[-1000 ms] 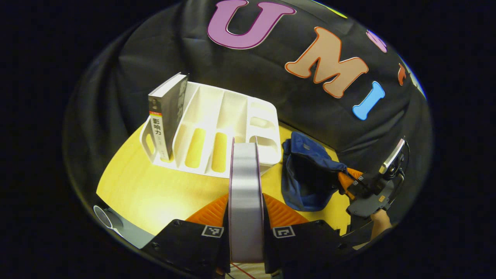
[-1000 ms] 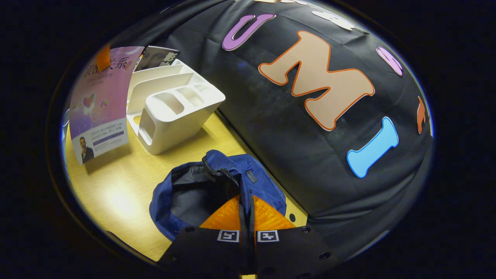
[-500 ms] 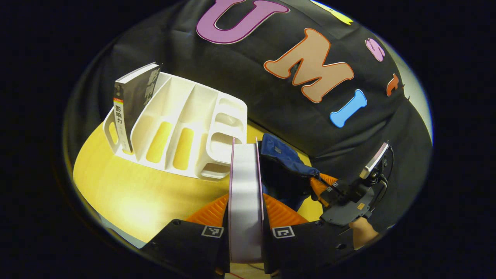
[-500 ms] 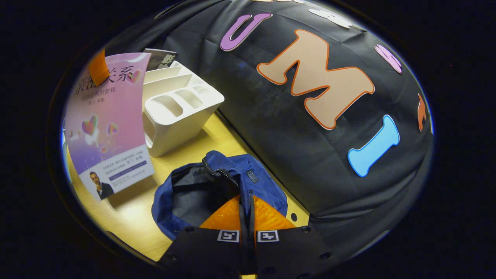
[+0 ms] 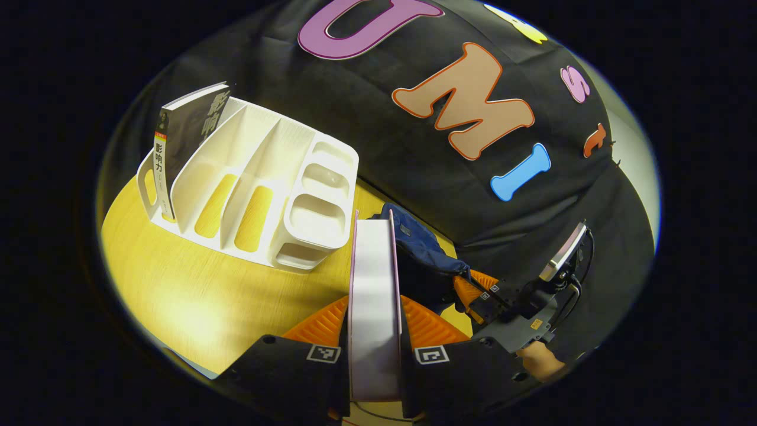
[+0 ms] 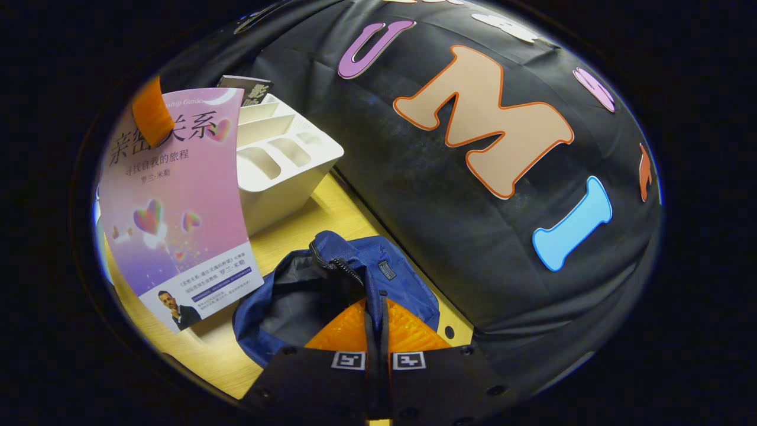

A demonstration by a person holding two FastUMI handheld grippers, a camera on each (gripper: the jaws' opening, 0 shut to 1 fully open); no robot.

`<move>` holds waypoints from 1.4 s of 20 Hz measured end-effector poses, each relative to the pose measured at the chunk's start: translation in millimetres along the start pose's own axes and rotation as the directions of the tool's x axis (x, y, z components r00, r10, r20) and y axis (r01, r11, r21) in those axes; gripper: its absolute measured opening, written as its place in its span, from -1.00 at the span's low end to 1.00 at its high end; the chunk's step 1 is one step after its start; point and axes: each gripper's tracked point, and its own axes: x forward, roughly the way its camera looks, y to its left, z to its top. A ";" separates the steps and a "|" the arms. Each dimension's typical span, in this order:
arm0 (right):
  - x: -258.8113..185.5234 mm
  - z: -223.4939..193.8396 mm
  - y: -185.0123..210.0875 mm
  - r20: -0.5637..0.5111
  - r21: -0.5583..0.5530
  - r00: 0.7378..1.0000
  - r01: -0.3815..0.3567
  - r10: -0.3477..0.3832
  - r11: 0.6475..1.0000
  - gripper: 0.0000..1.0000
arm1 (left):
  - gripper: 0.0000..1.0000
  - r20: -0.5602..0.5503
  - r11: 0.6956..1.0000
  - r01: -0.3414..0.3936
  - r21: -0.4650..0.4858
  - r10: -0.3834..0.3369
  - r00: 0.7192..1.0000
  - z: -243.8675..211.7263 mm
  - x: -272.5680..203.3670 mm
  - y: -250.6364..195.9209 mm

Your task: Open the schoolbag, grab two books from the bookshelf and put them into the schoolbag.

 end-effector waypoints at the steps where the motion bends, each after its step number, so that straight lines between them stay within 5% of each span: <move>1: 0.1 0.1 -0.7 0.002 0.001 1.000 -0.001 0.001 1.000 -0.94 | -0.39 -0.005 1.000 -0.005 0.001 0.005 1.000 -2.9 -1.0 0.3; 10: -2.1 -1.6 -1.9 0.012 -0.012 1.000 -0.010 0.010 1.000 -0.94 | -0.41 0.004 1.000 0.013 0.015 -0.013 1.000 -3.1 -10.4 -19.4; 19: -5.4 -0.7 -3.1 0.015 -0.006 1.000 -0.013 0.013 1.000 -0.95 | -0.38 0.080 0.994 0.067 -0.089 -0.060 0.995 0.9 32.7 -34.8; 28: -6.8 -2.1 -4.3 0.021 0.017 1.000 -0.011 0.011 1.000 -0.94 | -0.41 0.241 0.966 0.089 -0.242 -0.029 0.970 9.4 80.5 -38.6</move>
